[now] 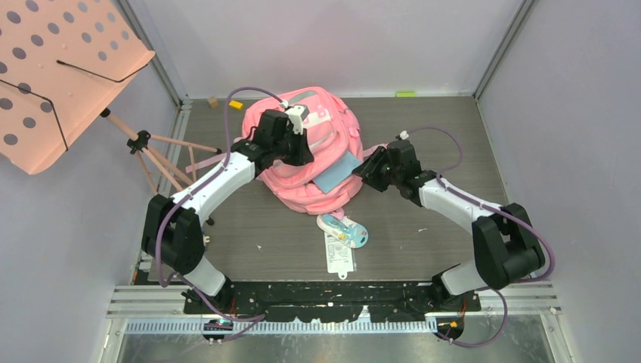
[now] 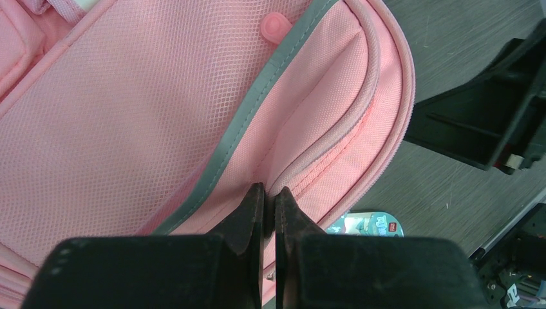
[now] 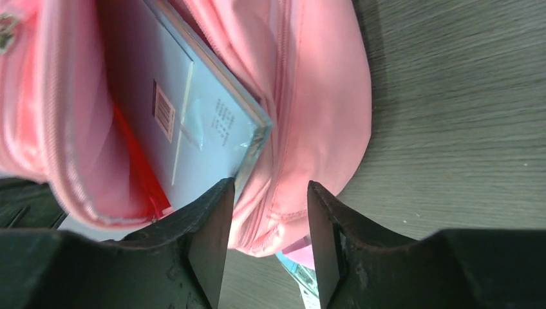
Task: Pack the student bag
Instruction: Place the stationery in the student bag.
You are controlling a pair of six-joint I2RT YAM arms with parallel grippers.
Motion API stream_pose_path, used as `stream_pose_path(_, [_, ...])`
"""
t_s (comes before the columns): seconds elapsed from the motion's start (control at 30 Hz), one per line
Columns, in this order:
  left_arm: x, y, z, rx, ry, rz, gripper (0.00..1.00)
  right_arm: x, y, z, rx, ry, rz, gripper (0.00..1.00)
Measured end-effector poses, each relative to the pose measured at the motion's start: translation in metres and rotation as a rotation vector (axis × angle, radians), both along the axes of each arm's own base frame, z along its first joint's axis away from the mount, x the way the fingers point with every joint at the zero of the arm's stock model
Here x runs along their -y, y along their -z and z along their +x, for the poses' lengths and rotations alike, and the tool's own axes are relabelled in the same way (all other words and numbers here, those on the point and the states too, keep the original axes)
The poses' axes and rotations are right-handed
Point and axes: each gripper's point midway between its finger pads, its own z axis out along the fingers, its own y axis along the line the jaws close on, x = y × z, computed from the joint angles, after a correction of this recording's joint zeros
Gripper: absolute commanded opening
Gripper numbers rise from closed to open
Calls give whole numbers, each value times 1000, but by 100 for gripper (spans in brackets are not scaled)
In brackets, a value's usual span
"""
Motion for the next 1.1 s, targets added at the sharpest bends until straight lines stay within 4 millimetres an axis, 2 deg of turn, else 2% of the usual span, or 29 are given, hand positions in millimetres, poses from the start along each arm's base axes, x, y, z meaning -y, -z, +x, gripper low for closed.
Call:
stream_pose_path(0.13, [0,1,-1,-4,2,0,0,-6,17,9,-43,1,1,30])
stream_pose_path(0.23, [1,1,-2,-7,4,1,0,-14,18,18,-46,-9,12,26])
stream_pose_path(0.47, [0,1,-2,-8,4,1,0,-40,-4,41,23,-50,3,20])
stream_pose_path(0.63, [1,0,-2,-11,5,-5,0,-63,-1,52,47,-84,-14,15])
stream_pose_path(0.83, [0,0,-3,-17,4,-8,0,-93,24,57,48,-115,5,15])
stream_pose_path(0.97, [-3,1,0,-18,-7,-8,0,-105,15,65,107,-106,44,16])
stream_pose_path(1.03, [-4,1,0,-16,-12,-4,0,-108,13,67,127,-101,49,20])
stream_pose_path(1.1, [-5,1,1,-15,-17,0,0,-107,13,67,143,-93,48,29])
